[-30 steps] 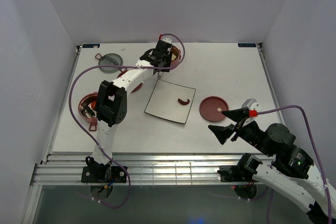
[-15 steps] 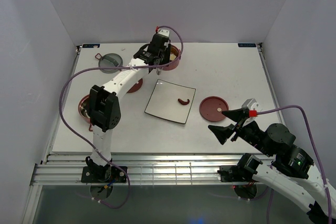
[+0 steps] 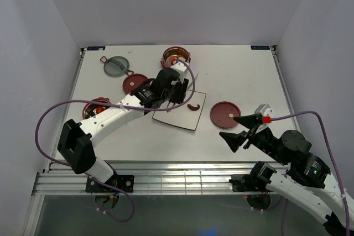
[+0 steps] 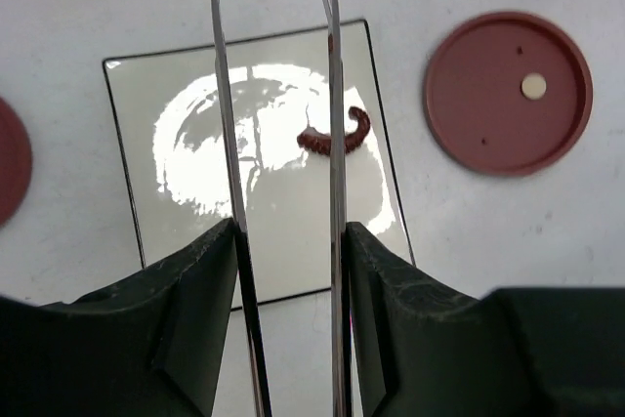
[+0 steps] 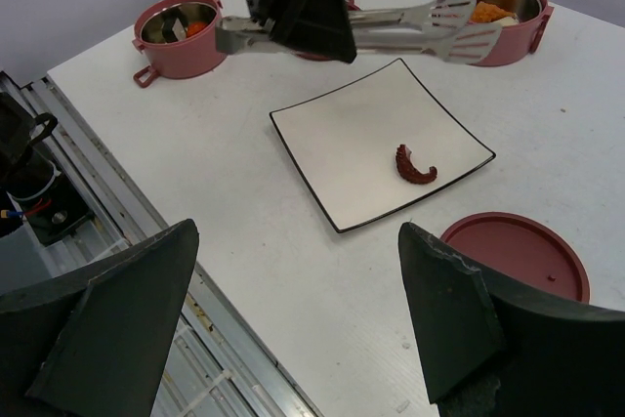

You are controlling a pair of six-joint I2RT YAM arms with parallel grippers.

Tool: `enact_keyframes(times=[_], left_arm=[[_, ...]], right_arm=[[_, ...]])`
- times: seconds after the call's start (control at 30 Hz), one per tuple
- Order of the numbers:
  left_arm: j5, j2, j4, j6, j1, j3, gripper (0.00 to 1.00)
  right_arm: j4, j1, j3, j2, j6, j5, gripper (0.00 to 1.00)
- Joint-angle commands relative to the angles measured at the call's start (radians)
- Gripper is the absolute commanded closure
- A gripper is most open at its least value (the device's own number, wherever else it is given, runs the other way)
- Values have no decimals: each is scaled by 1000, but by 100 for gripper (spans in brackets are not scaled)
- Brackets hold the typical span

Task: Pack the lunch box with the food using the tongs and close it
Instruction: Place the fake food in the packing box, then pick up the fake food from the plate.

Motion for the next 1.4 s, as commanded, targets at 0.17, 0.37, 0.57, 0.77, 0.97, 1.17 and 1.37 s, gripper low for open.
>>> enact_keyframes(times=[0.17, 0.37, 0.57, 0.77, 0.97, 1.17, 1.37], left_arm=[[275, -139, 119, 145, -5, -204, 44], [336, -104, 113, 225, -3, -221, 44], [376, -58, 78, 297, -3, -191, 44], [382, -44, 16, 322, -3, -166, 43], [344, -35, -13, 310, -3, -164, 43], [304, -28, -33, 294, -3, -175, 44], [299, -19, -36, 282, 3, -175, 46]], right_arm=[[18, 9, 30, -7, -8, 5, 12], [10, 9, 32, -13, -8, 11, 11], [8, 9, 32, -18, -8, 12, 12], [10, 10, 32, -19, -8, 12, 12], [10, 12, 32, -18, -8, 12, 12], [8, 12, 32, -24, -8, 14, 11], [5, 12, 33, -25, -8, 15, 11]])
